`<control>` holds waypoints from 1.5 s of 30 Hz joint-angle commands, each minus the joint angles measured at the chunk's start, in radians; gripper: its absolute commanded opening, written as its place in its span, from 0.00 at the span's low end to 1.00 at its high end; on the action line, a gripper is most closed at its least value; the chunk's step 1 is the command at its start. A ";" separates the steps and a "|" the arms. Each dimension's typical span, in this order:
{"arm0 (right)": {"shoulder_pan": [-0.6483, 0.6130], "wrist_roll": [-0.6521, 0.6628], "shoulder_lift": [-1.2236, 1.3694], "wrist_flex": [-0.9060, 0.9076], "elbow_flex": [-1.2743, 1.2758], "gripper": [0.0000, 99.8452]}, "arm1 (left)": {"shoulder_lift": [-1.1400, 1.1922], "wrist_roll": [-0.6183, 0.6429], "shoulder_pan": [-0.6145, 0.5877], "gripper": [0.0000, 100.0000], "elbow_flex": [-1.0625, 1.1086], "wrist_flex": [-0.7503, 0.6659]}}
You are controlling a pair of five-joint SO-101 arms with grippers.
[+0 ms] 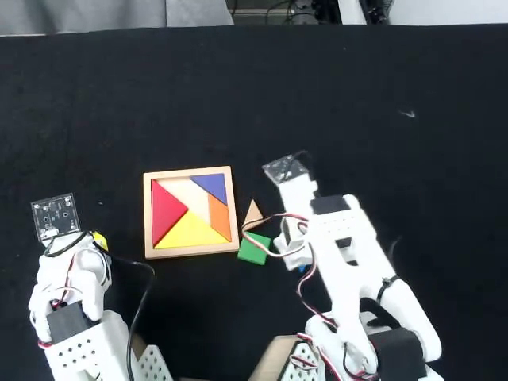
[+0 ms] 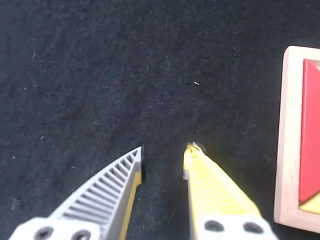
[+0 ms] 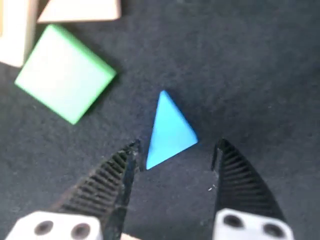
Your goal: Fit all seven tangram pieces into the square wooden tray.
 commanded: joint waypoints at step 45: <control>-0.021 -0.054 0.288 -0.110 -0.094 0.14 | -0.006 0.011 -0.005 0.15 -0.007 -0.018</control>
